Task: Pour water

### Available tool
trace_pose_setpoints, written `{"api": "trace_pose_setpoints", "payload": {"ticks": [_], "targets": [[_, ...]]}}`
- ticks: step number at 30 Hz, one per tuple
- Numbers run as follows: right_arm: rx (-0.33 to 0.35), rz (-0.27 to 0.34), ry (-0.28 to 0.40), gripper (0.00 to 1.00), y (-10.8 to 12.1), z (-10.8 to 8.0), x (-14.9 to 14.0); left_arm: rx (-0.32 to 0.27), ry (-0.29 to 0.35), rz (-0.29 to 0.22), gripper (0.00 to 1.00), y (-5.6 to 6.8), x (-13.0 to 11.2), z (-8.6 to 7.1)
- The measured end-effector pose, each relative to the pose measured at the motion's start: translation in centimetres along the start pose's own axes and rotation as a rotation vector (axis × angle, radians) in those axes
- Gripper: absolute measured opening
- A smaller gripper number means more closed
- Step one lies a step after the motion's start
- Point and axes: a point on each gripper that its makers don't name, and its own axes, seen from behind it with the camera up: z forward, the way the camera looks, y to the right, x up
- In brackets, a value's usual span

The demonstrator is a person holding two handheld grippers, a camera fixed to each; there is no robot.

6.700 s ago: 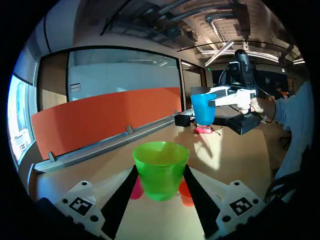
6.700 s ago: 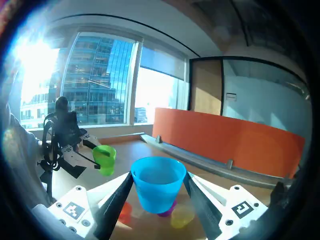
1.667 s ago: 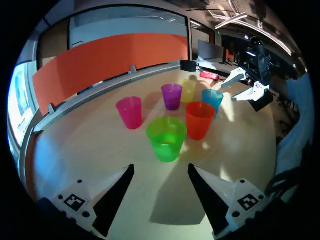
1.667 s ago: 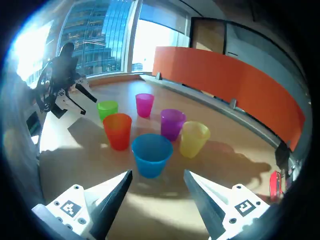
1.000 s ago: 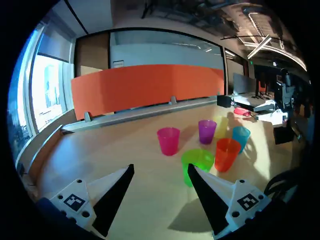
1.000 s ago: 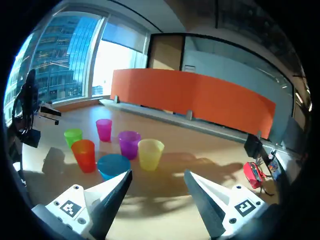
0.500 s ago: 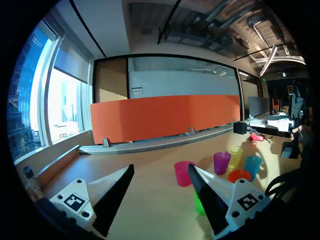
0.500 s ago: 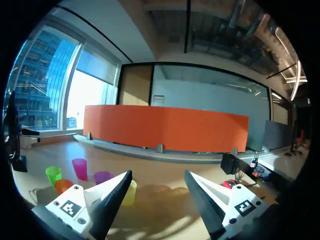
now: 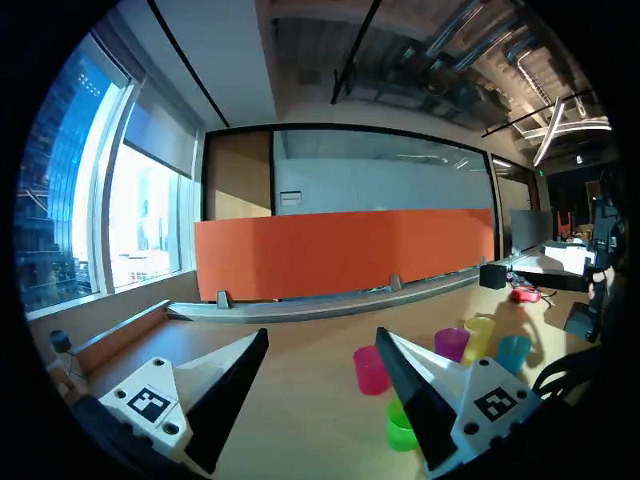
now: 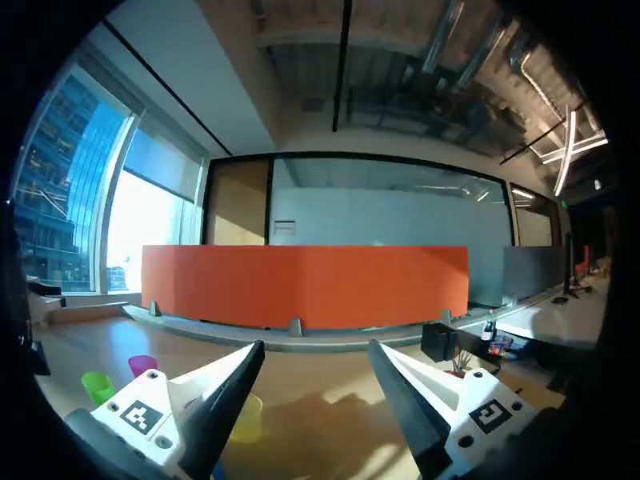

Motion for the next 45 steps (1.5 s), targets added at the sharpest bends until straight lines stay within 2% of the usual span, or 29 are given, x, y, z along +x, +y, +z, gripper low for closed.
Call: {"api": "trace_pose_setpoints", "payload": {"ticks": [9,21,30,45], "targets": [[-0.013,-0.009,0.004,1.0,-0.2,-0.4,-0.4,0.046,0.009,0.0,1.0,-0.6,-0.3,-0.1],[-0.032,0.001,-0.008,1.0,0.2,-1.2,-1.9,0.087,-0.001,-0.009,1.0,-1.3,-2.3,-0.2],[-0.017,0.013,-0.025,1.0,-0.1,-1.6,-2.5,0.124,0.002,-0.019,1.0,-1.8,-3.8,-0.2],[-0.028,0.022,-0.04,1.0,-0.1,-2.1,-2.8,0.139,-0.002,-0.026,1.0,-3.4,-6.2,0.4]]}}
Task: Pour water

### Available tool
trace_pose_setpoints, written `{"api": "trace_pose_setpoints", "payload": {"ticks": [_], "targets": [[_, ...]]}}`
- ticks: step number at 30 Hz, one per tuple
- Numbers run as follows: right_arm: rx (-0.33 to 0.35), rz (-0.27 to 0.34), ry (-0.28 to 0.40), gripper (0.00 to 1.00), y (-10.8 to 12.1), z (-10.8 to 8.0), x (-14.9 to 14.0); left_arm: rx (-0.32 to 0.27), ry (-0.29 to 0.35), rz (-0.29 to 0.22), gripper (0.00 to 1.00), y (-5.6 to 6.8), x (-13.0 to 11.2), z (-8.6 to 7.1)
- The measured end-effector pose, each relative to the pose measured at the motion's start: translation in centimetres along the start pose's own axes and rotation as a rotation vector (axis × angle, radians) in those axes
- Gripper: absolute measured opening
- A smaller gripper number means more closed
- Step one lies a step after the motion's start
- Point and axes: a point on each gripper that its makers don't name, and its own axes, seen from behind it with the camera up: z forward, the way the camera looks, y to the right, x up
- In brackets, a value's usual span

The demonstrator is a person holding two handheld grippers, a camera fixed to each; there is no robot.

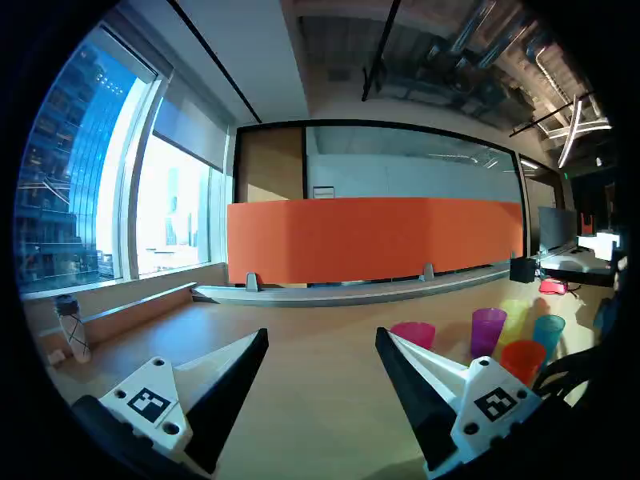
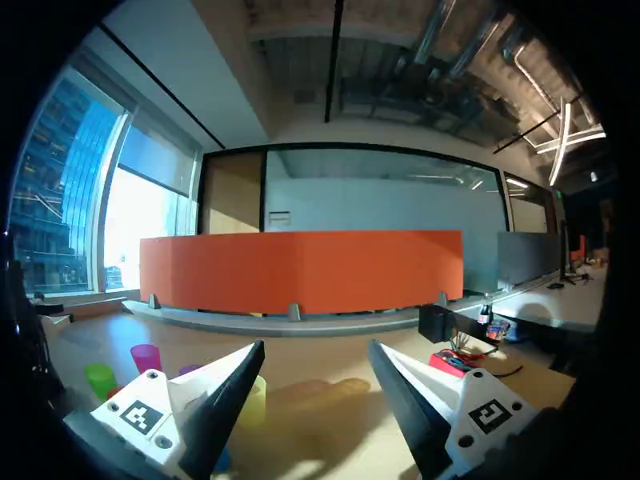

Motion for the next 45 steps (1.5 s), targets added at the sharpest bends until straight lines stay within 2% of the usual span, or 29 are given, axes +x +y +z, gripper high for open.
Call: {"api": "trace_pose_setpoints", "payload": {"ticks": [15,45], "targets": [[-0.021,-0.006,-0.007,1.0,0.3,-0.4,-0.1,0.004,-0.008,-0.028,1.0,-1.2,-1.4,0.3],[-0.014,-0.009,0.008,1.0,0.1,-0.3,0.8,-0.02,-0.031,-0.026,1.0,-0.6,-2.3,0.8]]}}
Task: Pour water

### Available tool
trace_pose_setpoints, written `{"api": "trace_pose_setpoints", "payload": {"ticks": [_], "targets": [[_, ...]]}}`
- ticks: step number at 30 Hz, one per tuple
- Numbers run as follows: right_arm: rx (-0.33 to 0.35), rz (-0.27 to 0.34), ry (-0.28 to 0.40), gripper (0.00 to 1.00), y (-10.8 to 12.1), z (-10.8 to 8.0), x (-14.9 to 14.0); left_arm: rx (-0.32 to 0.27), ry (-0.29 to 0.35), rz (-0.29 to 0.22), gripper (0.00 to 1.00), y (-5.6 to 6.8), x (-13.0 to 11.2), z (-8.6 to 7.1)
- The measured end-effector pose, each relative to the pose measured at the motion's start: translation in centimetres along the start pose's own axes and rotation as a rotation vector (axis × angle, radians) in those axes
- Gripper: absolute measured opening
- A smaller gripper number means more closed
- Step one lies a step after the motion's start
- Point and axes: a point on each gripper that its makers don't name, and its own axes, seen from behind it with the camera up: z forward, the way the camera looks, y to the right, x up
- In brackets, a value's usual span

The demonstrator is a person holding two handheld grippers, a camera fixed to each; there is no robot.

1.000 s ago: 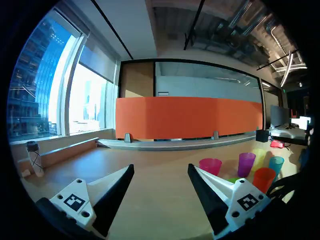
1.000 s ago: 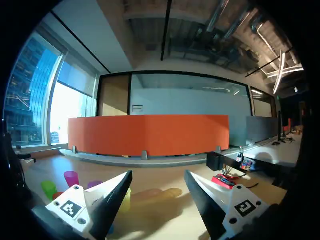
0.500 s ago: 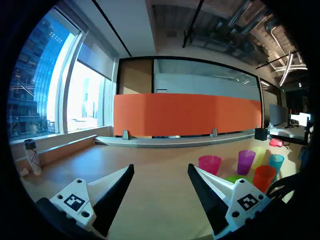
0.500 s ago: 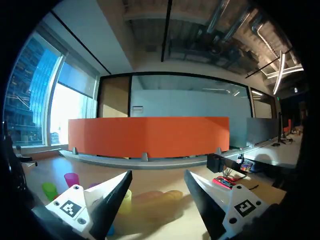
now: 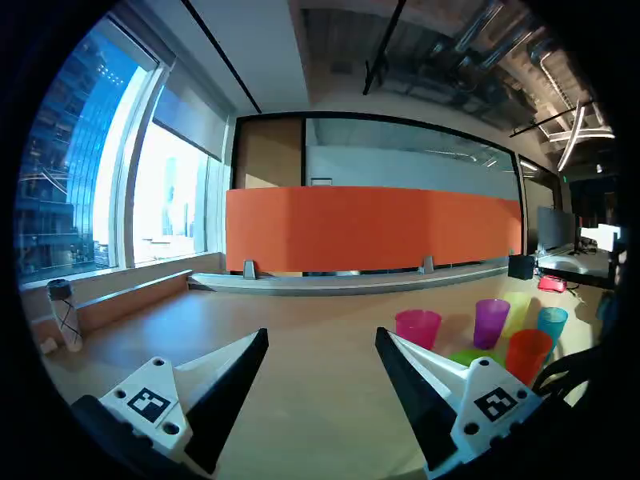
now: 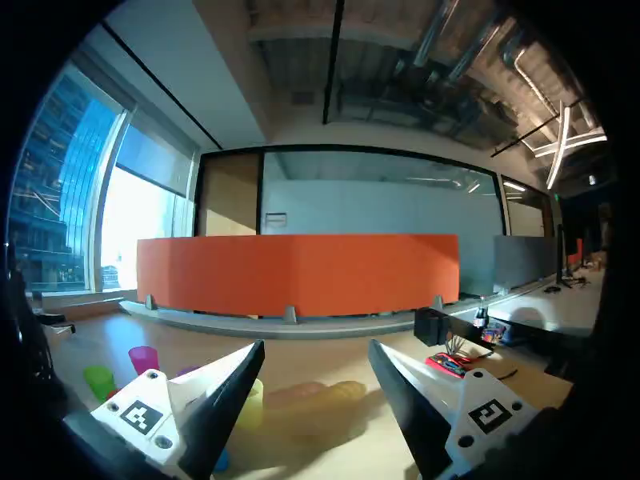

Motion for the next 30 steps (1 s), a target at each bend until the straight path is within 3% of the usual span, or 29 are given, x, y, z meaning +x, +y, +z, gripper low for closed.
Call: {"api": "trace_pose_setpoints", "payload": {"ticks": [9,21,30], "targets": [[0.001,-0.023,0.003,1.0,0.3,0.7,-0.7,-0.001,0.0,-0.001,1.0,0.0,0.0,-0.1],[-0.002,0.018,0.032,1.0,1.1,1.6,-1.8,-0.001,-0.001,0.0,1.0,0.0,0.0,-0.2],[0.017,0.027,0.004,0.99,0.8,1.8,-4.0,-0.001,-0.001,0.0,1.0,0.0,0.0,-0.2]]}}
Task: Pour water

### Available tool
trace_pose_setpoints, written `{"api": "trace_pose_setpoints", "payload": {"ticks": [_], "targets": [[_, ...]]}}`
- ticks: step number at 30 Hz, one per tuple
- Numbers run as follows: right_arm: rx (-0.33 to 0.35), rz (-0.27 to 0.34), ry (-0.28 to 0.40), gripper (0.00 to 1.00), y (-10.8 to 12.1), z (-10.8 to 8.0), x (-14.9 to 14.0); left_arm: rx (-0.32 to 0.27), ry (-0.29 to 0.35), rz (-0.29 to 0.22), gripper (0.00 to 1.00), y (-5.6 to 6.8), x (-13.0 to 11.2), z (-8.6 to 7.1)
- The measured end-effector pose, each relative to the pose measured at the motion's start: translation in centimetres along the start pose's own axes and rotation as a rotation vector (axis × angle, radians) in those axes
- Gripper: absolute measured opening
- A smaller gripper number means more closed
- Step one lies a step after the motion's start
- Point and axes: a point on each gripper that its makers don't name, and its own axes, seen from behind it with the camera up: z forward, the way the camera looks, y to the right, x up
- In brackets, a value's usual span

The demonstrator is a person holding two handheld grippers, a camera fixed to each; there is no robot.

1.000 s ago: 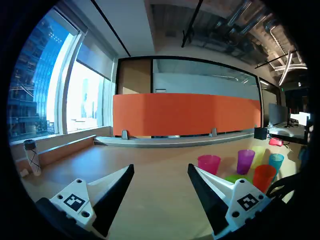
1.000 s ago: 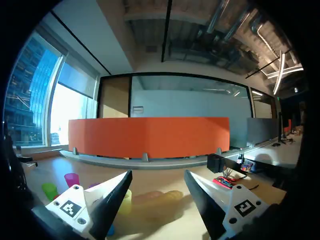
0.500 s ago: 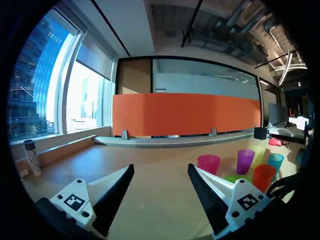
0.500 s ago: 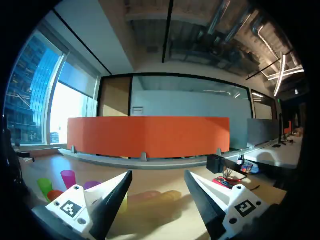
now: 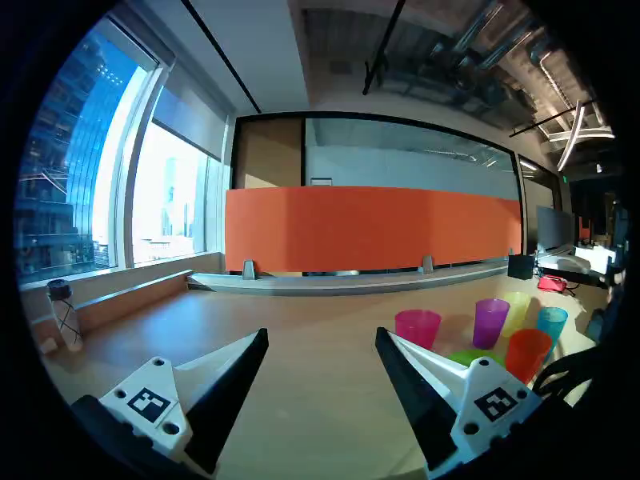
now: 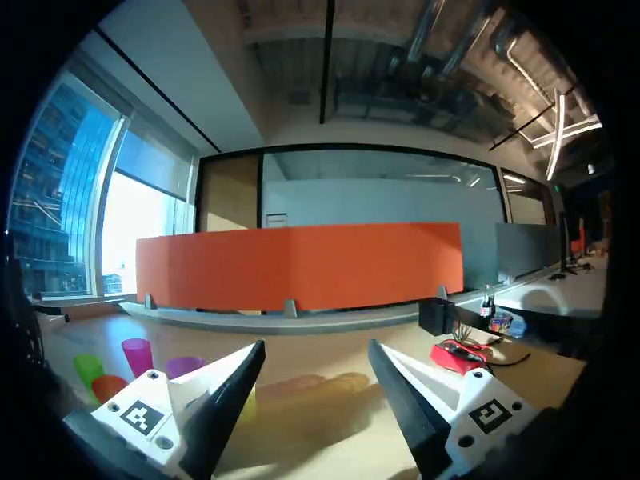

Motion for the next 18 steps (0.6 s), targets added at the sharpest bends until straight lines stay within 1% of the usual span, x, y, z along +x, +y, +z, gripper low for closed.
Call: {"api": "trace_pose_setpoints", "payload": {"ticks": [9,18], "targets": [[0.006,-0.03,-0.03,0.99,-0.3,0.3,-2.0,0.0,0.0,0.0,1.0,0.0,0.0,0.1],[-0.005,-0.041,-0.05,0.99,-0.3,0.3,-2.9,0.0,0.0,0.0,1.0,0.0,-0.1,0.0]]}}
